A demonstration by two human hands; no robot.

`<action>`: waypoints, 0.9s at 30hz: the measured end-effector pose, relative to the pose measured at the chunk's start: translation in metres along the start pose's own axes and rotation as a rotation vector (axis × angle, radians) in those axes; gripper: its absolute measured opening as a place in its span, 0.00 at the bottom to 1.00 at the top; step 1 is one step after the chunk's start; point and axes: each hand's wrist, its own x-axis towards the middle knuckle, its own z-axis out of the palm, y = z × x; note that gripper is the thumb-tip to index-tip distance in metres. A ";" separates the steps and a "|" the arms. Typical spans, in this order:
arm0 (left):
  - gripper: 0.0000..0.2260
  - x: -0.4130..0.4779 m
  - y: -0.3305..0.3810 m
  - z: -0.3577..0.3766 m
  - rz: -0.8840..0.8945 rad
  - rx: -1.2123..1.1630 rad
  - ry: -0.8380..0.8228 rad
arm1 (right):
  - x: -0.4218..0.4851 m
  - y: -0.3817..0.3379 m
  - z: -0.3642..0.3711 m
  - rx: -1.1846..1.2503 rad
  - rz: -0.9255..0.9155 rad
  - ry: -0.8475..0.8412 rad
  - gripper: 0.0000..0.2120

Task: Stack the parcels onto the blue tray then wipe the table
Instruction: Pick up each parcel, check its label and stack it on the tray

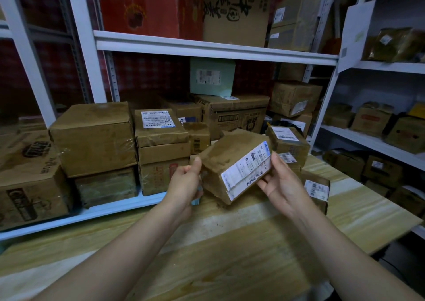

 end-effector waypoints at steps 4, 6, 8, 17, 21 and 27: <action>0.12 -0.002 0.000 0.002 -0.011 -0.060 -0.042 | 0.001 0.002 0.001 0.023 -0.035 -0.035 0.11; 0.11 -0.004 0.001 0.002 -0.010 -0.085 -0.051 | 0.002 0.001 0.002 0.018 -0.022 -0.031 0.14; 0.13 -0.005 0.003 0.001 0.003 -0.118 -0.061 | 0.002 0.000 0.001 -0.029 0.041 -0.030 0.21; 0.23 -0.010 0.003 0.001 0.138 -0.141 -0.135 | -0.001 0.001 -0.002 -0.124 0.370 -0.175 0.36; 0.20 -0.014 0.004 -0.001 0.221 -0.045 -0.142 | -0.003 0.000 0.002 -0.103 0.345 -0.206 0.35; 0.19 -0.015 0.005 -0.001 0.229 -0.017 -0.125 | -0.006 0.002 0.008 -0.025 0.207 -0.159 0.27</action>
